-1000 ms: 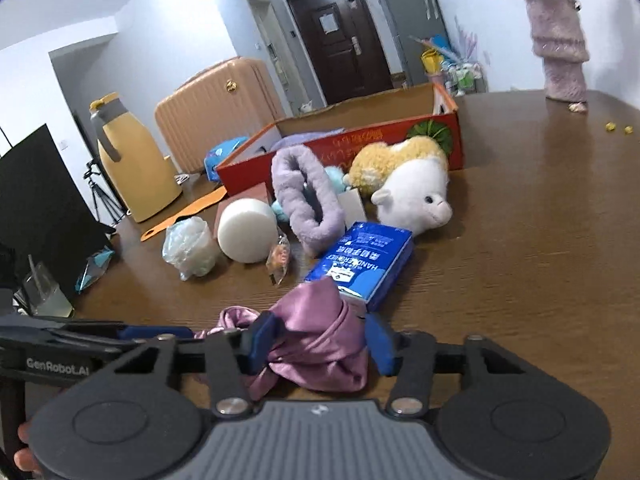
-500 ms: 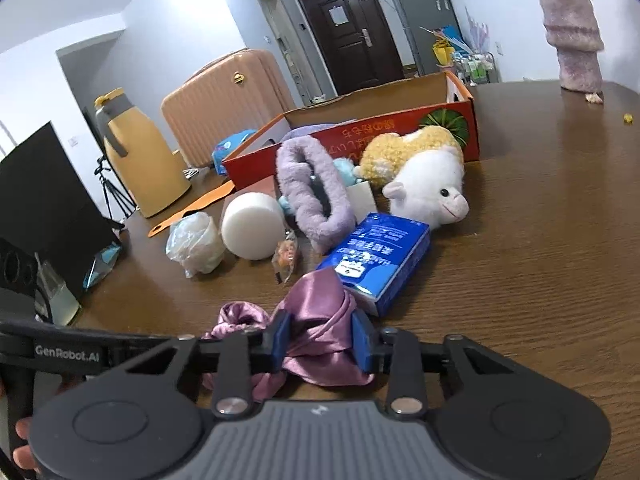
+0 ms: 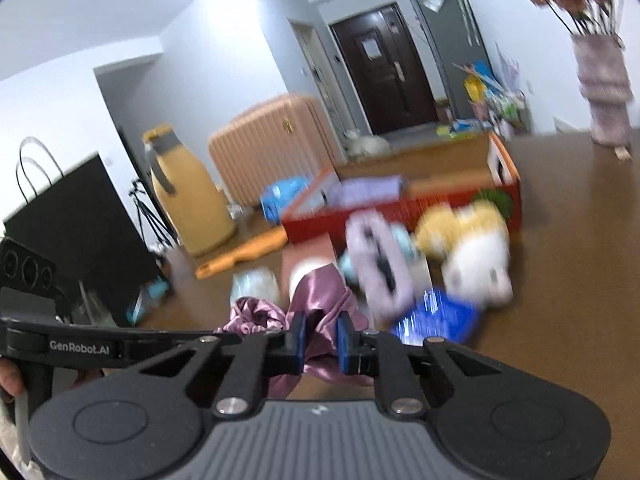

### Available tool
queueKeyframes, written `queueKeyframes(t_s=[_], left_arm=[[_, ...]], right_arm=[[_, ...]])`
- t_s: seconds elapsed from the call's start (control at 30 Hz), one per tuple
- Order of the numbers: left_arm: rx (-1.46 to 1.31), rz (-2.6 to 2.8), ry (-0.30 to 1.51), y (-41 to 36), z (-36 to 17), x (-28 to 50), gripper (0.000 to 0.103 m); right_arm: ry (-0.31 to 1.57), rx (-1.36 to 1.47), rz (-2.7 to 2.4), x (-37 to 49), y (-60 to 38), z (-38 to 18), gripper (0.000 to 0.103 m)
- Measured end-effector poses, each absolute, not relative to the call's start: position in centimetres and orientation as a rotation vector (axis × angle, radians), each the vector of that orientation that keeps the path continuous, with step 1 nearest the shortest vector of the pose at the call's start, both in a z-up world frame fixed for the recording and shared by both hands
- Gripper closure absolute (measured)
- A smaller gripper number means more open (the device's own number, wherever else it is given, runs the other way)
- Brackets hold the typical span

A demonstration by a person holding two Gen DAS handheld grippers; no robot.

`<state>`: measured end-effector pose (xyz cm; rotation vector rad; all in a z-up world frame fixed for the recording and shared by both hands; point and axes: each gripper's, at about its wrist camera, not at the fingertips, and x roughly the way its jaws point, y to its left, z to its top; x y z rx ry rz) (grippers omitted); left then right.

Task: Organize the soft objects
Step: 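Lower the pink scrunchie into the box beside the pouch and open both grippers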

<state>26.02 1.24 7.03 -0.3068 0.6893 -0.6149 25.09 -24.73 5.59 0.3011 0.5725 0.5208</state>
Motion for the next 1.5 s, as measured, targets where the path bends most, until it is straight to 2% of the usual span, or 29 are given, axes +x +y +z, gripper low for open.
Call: queueKeyframes(t_s=[0.13,0.3,0.53,0.73,0.93,1.0,1.03,1.07,1.2,1.33,1.5], left_arm=[[-0.229,-0.622,0.6,1.1,11.1,32.0,0.087],[-0.219,-0.615,0.642,-0.3,13.4,43.8,0.088],[-0.297,-0.509,0.847,-2.4,9.3,61.2,0.088],[-0.243,-0.397,1.001,-4.5,3.8,68.0,0.087],[-0.203,-0.35,1.019,-5.1,2.2,69.2,0.08],[-0.199,-0.337,1.018,-4.7,2.4,68.7,0.07],[-0.197,-0.335,1.014,-4.6,2.8,68.3,0.059],[-0.194,-0.333,1.006,-4.5,3.3,67.8,0.054],[-0.177,-0.318,0.971,-3.5,7.0,64.9,0.054],[-0.142,-0.306,0.937,-2.2,10.6,60.1,0.046],[-0.057,-0.308,0.872,-1.0,13.8,50.8,0.039]], right_arm=[[0.507,0.258,0.538,30.1,-24.8,9.8,0.088],[0.51,0.191,0.495,40.8,-24.6,12.7,0.089],[0.695,0.263,0.392,58.9,-25.0,9.8,0.09],[0.876,0.283,0.306,67.5,-24.8,3.9,0.089],[0.935,0.26,0.264,69.8,-23.8,0.9,0.077],[0.937,0.26,0.266,69.9,-23.8,1.0,0.075],[0.936,0.252,0.265,69.9,-23.7,1.1,0.074],[0.934,0.253,0.262,70.0,-23.9,1.4,0.071],[0.917,0.244,0.262,67.4,-24.4,4.5,0.071],[0.867,0.203,0.278,62.8,-25.3,9.2,0.066],[0.794,0.149,0.324,54.8,-26.9,14.2,0.053]])
